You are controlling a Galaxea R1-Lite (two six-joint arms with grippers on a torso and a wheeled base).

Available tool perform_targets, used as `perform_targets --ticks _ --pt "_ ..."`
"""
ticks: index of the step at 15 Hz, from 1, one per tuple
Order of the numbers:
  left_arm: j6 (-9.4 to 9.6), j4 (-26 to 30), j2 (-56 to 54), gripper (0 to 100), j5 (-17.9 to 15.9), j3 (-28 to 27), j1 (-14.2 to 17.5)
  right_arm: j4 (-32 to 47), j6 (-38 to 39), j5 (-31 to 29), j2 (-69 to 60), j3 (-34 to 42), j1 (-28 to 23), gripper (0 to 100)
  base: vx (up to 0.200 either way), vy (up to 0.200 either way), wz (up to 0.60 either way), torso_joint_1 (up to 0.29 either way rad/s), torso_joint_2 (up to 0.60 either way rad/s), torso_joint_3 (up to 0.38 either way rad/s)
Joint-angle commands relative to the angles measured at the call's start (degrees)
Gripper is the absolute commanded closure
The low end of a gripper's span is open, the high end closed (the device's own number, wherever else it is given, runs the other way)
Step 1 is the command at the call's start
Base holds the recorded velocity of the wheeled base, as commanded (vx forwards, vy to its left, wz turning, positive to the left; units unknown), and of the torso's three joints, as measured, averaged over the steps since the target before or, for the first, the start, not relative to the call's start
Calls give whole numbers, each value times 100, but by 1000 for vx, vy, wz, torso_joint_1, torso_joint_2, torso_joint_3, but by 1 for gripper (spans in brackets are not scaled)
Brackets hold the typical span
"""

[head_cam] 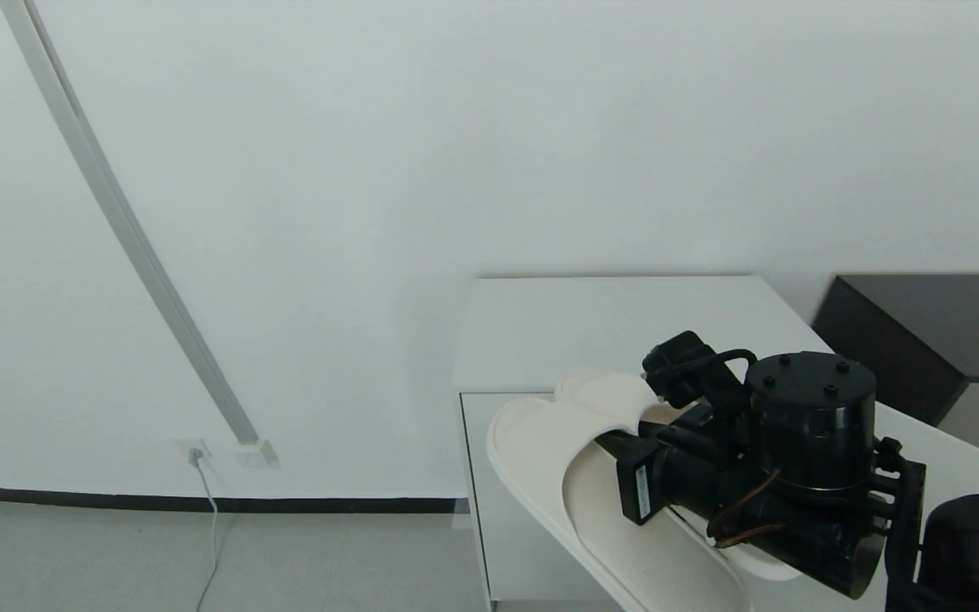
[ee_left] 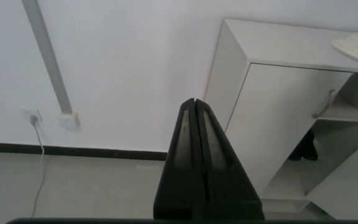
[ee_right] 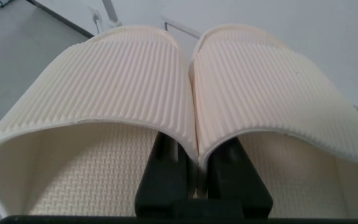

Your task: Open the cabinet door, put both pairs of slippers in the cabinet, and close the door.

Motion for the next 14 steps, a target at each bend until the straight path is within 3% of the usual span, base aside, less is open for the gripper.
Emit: perform_targets --ticks 1,2,14 --pt "-4 -2 8 100 4 1 6 -11 6 3 23 -2 2 100 -200 0 0 2 2 -2" --pt "-4 -2 8 100 4 1 -2 -11 6 -5 23 15 2 100 -200 0 0 2 7 7" --pt "-4 -2 8 100 13 1 -2 -573 -47 -5 234 209 -86 100 0 0 0 0 0 0"
